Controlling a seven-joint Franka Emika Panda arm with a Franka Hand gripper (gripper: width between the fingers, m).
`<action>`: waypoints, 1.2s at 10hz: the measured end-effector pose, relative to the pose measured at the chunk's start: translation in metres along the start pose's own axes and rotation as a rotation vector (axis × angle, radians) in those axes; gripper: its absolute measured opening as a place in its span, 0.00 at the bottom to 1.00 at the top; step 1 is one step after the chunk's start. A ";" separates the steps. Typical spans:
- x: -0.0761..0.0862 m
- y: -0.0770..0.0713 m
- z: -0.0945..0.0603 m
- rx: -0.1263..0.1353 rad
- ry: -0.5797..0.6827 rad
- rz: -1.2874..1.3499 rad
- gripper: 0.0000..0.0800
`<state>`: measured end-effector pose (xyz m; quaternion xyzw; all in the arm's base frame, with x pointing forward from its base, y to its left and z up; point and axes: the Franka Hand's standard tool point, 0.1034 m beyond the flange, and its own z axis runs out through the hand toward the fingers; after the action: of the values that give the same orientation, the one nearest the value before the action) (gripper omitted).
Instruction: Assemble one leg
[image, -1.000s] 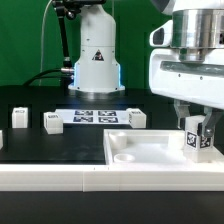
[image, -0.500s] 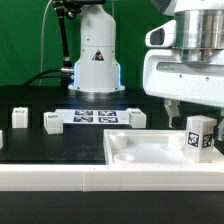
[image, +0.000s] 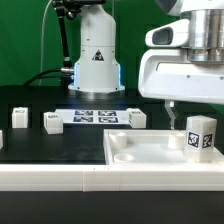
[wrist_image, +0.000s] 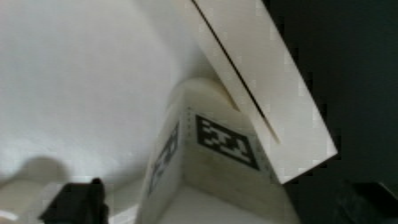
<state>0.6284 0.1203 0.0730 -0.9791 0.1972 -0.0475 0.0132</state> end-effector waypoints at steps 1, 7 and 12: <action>0.000 -0.001 0.000 0.000 0.001 -0.094 0.81; -0.001 -0.003 -0.001 -0.009 0.004 -0.560 0.81; 0.002 0.001 0.000 -0.021 0.005 -0.661 0.58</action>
Offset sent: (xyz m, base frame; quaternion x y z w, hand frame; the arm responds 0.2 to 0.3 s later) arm -0.0031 0.0134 0.0026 0.0243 -0.0013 -0.1957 0.9804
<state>0.6295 0.1186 0.0730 -0.9901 -0.1309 -0.0494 -0.0135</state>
